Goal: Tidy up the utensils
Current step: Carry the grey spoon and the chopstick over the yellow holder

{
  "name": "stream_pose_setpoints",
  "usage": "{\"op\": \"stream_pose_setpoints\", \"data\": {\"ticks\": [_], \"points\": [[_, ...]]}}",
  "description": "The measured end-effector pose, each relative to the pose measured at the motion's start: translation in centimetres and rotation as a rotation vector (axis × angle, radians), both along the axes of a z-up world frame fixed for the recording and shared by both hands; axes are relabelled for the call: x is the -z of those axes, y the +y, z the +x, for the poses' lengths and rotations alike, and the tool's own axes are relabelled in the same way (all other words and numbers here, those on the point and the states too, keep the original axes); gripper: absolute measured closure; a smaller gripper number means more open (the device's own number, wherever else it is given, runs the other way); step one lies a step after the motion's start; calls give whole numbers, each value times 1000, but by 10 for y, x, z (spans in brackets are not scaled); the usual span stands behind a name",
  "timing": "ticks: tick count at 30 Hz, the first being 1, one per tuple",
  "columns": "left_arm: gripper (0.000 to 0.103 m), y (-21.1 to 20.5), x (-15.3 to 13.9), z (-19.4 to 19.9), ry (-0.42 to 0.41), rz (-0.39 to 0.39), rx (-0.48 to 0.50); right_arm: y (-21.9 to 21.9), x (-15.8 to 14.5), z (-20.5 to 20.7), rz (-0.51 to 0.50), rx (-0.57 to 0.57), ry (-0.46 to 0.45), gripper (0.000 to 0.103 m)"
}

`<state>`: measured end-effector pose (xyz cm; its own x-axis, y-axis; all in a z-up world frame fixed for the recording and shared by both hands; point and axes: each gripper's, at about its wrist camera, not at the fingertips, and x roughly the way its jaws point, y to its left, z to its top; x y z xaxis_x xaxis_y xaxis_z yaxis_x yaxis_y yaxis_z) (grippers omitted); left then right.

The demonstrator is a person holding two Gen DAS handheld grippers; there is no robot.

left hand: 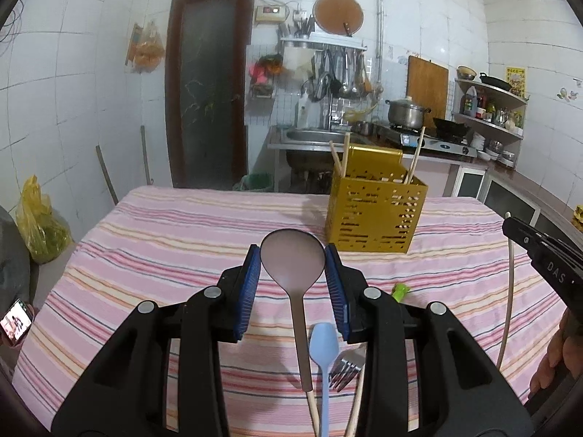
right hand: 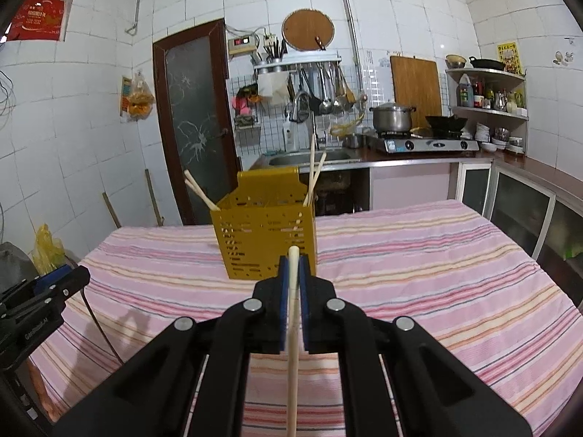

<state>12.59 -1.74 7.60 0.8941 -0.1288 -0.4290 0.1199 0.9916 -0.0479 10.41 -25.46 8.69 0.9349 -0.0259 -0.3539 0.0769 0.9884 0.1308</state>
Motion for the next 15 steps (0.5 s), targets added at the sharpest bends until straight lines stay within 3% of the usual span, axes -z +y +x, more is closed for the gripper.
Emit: {"op": "stream_pose_setpoints", "data": {"ticks": [15], "points": [[68, -10, -25, 13, -52, -21, 25, -16, -31, 19, -5, 14, -75, 97]]}}
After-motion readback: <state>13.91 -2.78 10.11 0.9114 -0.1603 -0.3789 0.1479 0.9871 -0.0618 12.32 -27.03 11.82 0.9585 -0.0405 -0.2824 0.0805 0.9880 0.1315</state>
